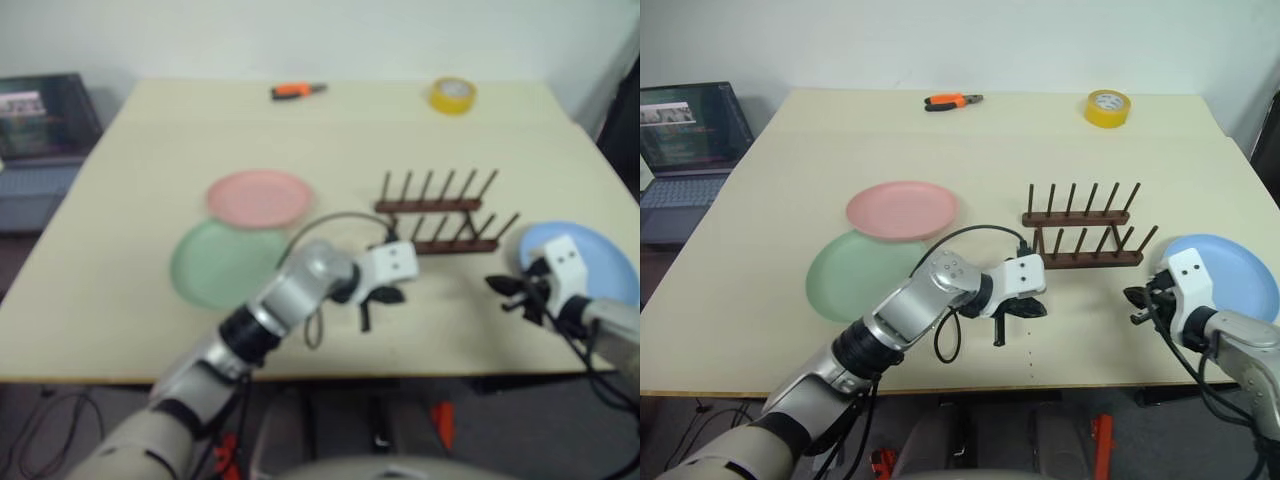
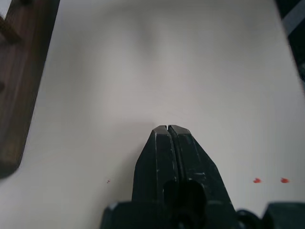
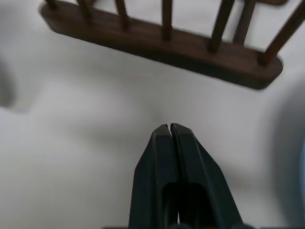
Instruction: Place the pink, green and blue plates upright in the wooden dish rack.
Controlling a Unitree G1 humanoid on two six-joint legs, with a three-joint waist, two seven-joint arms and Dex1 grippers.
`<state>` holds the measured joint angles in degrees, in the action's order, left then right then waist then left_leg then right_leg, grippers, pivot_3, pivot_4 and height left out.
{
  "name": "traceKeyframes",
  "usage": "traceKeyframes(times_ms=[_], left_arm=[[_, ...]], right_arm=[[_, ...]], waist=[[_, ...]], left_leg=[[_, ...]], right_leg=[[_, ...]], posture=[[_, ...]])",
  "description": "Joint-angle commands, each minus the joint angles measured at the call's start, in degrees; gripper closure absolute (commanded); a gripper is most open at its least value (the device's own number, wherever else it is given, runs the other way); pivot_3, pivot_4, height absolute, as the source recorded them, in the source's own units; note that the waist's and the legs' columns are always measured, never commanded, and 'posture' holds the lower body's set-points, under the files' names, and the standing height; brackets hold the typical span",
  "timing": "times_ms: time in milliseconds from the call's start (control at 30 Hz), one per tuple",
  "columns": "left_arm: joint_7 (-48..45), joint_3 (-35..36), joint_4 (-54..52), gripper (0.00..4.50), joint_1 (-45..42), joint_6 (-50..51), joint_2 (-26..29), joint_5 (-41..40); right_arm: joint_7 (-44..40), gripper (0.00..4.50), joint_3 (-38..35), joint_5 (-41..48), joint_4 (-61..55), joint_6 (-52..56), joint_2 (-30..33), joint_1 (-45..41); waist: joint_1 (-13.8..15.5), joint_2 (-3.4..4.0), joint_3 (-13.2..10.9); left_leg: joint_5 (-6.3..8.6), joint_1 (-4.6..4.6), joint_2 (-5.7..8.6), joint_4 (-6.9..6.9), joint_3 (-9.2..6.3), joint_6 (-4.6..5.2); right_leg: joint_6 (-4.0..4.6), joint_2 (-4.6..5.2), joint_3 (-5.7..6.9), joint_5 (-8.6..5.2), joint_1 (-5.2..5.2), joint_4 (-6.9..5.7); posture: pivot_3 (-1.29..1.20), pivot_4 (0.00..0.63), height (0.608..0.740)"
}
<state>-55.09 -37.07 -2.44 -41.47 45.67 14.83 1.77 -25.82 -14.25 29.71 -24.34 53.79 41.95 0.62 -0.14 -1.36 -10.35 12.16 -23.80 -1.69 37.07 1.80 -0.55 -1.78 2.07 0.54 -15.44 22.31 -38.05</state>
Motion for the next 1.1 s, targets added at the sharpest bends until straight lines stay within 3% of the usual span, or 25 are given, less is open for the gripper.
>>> traceKeyframes(times_ms=[33, 367, 733, 1100], left_arm=[[2.3, 0.1, 1.4, 4.45, -0.5, -2.5, -1.5, 0.7], [10.0, 1.7, 11.4, 4.45, -1.8, -7.8, -5.5, 4.1], [18.5, 4.4, 22.3, 4.45, -5.2, -14.3, -10.5, 7.2], [24.6, 6.1, 34.2, 4.45, -10.7, -22.3, -12.1, 10.8]], right_arm=[[3.0, 4.45, 3.0, -4.6, 3.6, -4.3, -2.7, -2.9], [6.8, 4.45, 8.9, -15.1, 14.4, -15.1, -8.8, -7.5], [6.9, 4.45, 10.6, -20.3, 24.6, -25.7, -13.8, -12.3], [5.7, 4.45, 11.9, -23.2, 32.5, -31.2, -16.6, -19.7]], waist=[[0.0, 0.0, 0.0], [0.1, -0.01, 0.0], [-0.3, -0.08, 0.1], [-0.4, -0.08, 0.1]], left_leg=[[0.0, 0.0, 0.0, 0.01, 0.01, 0.0], [0.0, 0.01, 0.01, 0.05, 0.06, 0.0], [-0.14, 0.09, 0.02, 0.09, 0.08, 0.23], [-0.19, 0.08, 0.03, -0.02, 0.08, 0.29]], right_leg=[[0.0, 0.0, 0.0, 0.0, 0.0, 0.0], [-0.11, 0.03, 0.04, 0.07, -0.03, 0.05], [-0.14, 0.04, -0.06, 0.46, -0.02, 0.09], [-0.1, -0.01, -0.07, 0.48, 0.04, 0.12]], posture=[[0.0, 0.15, 0.74], [0.0, 0.15, 0.74], [0.0, 0.15, 0.74], [0.0, 0.15, 0.74]])
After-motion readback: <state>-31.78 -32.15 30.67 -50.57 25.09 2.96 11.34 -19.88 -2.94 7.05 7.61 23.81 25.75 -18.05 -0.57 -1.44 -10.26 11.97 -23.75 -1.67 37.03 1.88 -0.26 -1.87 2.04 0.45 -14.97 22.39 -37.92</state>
